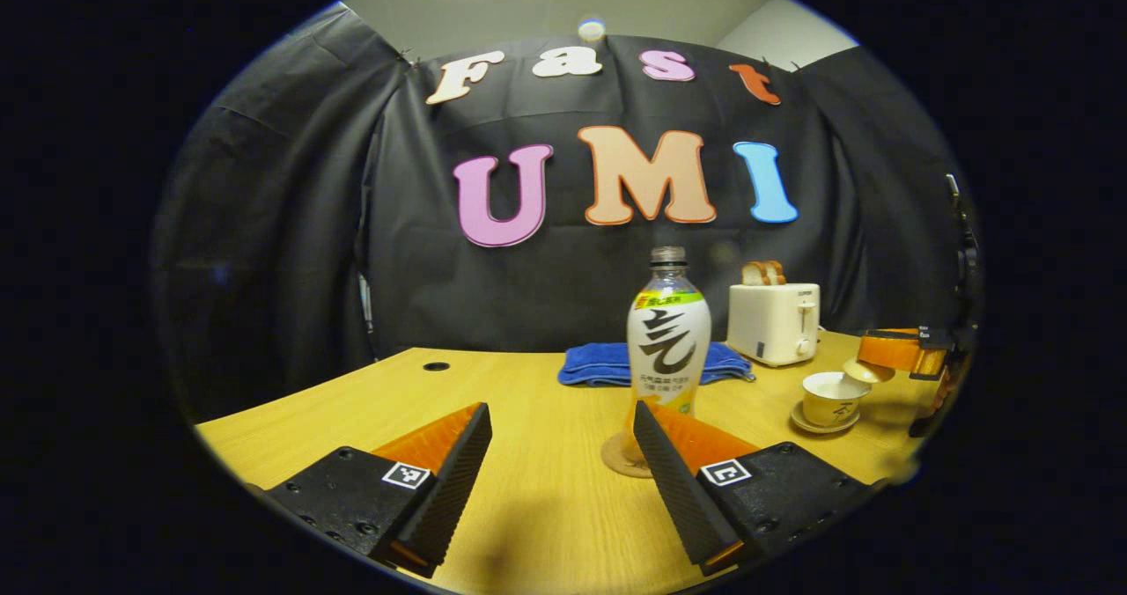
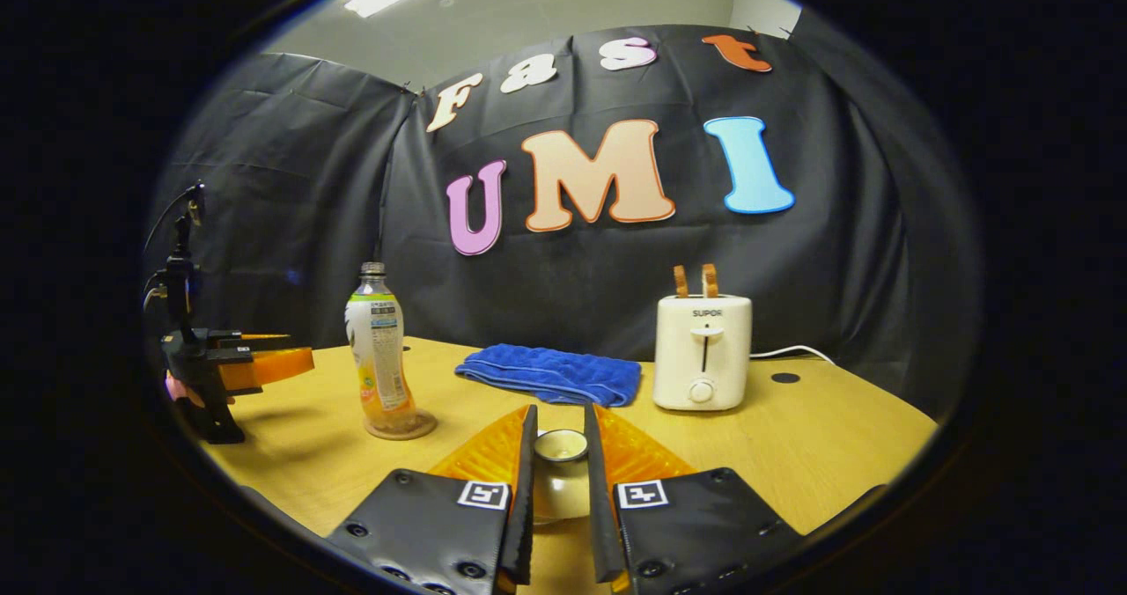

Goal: Open the teacup lid with one hand, grasp the water bottle and pour water into the teacup with the other hand; after pouring, place the water bottle on the coaster and then close the teacup lid.

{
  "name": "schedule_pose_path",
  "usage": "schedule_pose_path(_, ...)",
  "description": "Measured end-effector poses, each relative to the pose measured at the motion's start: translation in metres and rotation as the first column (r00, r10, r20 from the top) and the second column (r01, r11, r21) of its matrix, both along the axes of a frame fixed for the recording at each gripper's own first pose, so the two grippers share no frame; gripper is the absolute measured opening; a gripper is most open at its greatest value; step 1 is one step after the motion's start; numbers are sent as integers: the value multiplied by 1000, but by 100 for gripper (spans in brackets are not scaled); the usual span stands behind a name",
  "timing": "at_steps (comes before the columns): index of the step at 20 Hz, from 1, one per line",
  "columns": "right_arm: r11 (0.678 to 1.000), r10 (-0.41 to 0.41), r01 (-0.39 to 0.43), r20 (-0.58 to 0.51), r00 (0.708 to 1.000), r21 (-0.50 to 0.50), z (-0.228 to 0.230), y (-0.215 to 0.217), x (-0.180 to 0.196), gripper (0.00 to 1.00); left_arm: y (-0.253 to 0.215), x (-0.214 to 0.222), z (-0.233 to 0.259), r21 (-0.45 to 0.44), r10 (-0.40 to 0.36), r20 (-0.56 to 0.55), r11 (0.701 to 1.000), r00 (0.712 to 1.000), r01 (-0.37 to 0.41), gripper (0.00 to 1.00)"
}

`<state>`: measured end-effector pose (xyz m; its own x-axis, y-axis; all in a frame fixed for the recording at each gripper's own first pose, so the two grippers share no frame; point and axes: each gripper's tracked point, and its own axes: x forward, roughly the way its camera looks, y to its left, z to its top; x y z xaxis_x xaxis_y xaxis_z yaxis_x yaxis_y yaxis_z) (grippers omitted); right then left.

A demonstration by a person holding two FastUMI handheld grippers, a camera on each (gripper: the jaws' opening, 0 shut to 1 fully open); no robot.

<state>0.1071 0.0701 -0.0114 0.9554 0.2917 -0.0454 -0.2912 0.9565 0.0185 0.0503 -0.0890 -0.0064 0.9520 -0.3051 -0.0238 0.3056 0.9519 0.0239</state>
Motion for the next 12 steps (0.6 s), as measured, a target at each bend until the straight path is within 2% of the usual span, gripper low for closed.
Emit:
schedule_pose_path(3,999,37,-37,-26,999,-7,-5,14,7,30,13,1,1,2,54,1,999,999,-54,95)
schedule_pose_path(12,998,49,-53,-121,991,-34,-20,25,18,31,13,2,0,2,55,-3,998,998,-55,95)
